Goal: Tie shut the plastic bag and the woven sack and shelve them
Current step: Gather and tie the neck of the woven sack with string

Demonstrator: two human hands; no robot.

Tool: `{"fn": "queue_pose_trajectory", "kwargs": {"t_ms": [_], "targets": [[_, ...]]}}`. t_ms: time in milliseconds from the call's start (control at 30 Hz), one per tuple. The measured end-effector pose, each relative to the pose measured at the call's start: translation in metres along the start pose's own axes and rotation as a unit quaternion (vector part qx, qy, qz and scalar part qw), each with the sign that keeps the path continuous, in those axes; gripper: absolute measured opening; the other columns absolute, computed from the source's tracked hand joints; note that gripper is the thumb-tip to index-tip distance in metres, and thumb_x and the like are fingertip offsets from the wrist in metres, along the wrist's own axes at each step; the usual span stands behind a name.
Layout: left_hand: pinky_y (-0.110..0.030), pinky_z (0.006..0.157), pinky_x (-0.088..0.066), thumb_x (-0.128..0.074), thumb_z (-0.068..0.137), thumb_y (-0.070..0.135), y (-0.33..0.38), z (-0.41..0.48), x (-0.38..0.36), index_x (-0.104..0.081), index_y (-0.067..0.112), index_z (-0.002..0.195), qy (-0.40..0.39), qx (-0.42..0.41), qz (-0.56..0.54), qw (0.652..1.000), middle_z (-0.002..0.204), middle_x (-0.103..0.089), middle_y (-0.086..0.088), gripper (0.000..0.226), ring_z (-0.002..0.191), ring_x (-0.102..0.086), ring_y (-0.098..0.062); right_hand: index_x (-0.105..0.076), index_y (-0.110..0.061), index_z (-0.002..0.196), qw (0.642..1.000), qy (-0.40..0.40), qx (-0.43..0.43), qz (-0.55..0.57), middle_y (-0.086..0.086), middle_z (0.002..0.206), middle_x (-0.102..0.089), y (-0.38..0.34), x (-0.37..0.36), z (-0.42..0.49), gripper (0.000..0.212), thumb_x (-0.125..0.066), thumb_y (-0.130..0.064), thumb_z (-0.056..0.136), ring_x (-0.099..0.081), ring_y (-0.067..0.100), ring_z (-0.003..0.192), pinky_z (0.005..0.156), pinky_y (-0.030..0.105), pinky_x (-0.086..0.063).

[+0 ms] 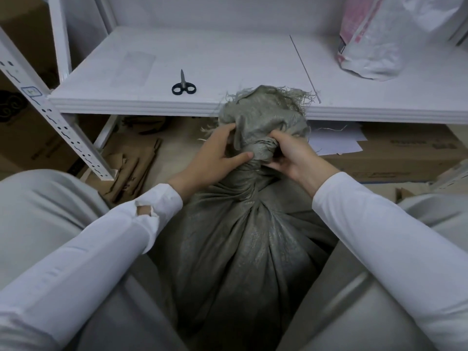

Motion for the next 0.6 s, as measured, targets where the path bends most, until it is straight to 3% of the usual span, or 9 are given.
{"fn": "queue_pose_trajectory", "kwargs": {"t_ms": [100,200,267,400,467,533,600], "targets": [[-0.017,0.083,-0.042,-0.073,0.080,0.041,-0.007,0.000,0.005,-0.043,0.018,0.133,0.037,0.009,0.020,0.999,0.123,-0.052,0.003,0.066,0.104,-0.052,-0.007,-0.058,-0.010,0.102,0.993,0.034,0.030,-0.106,0.010,0.093,-0.066,-0.012,0.005,0.002,0.029,-0.071,-0.025,0.081,-0.067,0.025,0.076,0.058,0.039,-0.061],[-0.024,0.089,-0.043,-0.069,0.079,0.049,-0.011,0.002,0.009,-0.045,0.019,0.132,0.041,-0.002,0.070,0.997,0.124,-0.052,0.002,0.066,0.108,-0.052,-0.010,-0.056,-0.016,0.082,0.980,0.071,0.094,-0.162,0.007,0.088,-0.067,-0.031,0.009,0.002,0.029,-0.077,-0.033,0.072,-0.068,0.025,0.080,0.070,0.041,-0.059],[-0.026,0.090,-0.043,-0.067,0.081,0.050,-0.013,0.003,0.013,-0.050,0.016,0.129,0.043,-0.003,0.091,0.995,0.121,-0.052,0.000,0.061,0.107,-0.052,-0.011,-0.062,-0.012,0.088,0.980,0.060,0.111,-0.152,0.008,0.089,-0.069,-0.036,0.005,0.004,0.030,-0.079,-0.030,0.070,-0.069,0.026,0.082,0.065,0.042,-0.061],[-0.025,0.087,-0.042,-0.070,0.084,0.032,-0.015,0.008,0.031,-0.058,0.011,0.118,0.061,-0.008,0.112,0.992,0.116,-0.055,-0.005,0.042,0.104,-0.055,-0.016,-0.058,-0.005,0.106,0.986,0.038,0.101,-0.125,0.010,0.088,-0.062,-0.035,-0.004,0.007,0.033,-0.070,-0.014,0.078,-0.064,0.024,0.075,0.049,0.032,-0.056],[-0.025,0.086,-0.042,-0.070,0.084,0.027,-0.019,0.013,0.041,-0.060,0.012,0.114,0.069,0.006,0.126,0.990,0.113,-0.058,-0.006,0.035,0.102,-0.056,-0.018,-0.060,-0.003,0.105,0.984,0.047,0.112,-0.130,0.012,0.090,-0.063,-0.039,-0.007,0.007,0.038,-0.072,-0.015,0.072,-0.066,0.028,0.079,0.054,0.039,-0.058],[-0.026,0.086,-0.043,-0.069,0.084,0.025,-0.026,0.017,0.049,-0.063,0.012,0.111,0.070,0.029,0.136,0.988,0.112,-0.059,-0.006,0.031,0.102,-0.056,-0.018,-0.063,-0.008,0.092,0.970,0.069,0.150,-0.176,0.010,0.090,-0.067,-0.051,-0.010,0.007,0.034,-0.074,-0.021,0.063,-0.067,0.030,0.086,0.065,0.046,-0.059],[-0.029,0.088,-0.045,-0.070,0.083,0.024,-0.034,0.019,0.052,-0.064,0.013,0.108,0.063,0.045,0.144,0.987,0.112,-0.060,-0.007,0.028,0.102,-0.057,-0.020,-0.059,-0.013,0.093,0.944,0.094,0.195,-0.247,0.005,0.094,-0.066,-0.069,-0.017,0.003,0.039,-0.076,-0.028,0.061,-0.065,0.027,0.091,0.074,0.044,-0.059]]}}
Point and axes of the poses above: each hand's wrist, its own z-axis towards the middle knuckle, its own x-axis out of the back of the hand, y = z × x, the point moved 10 cm from there along z, towards the middle knuckle
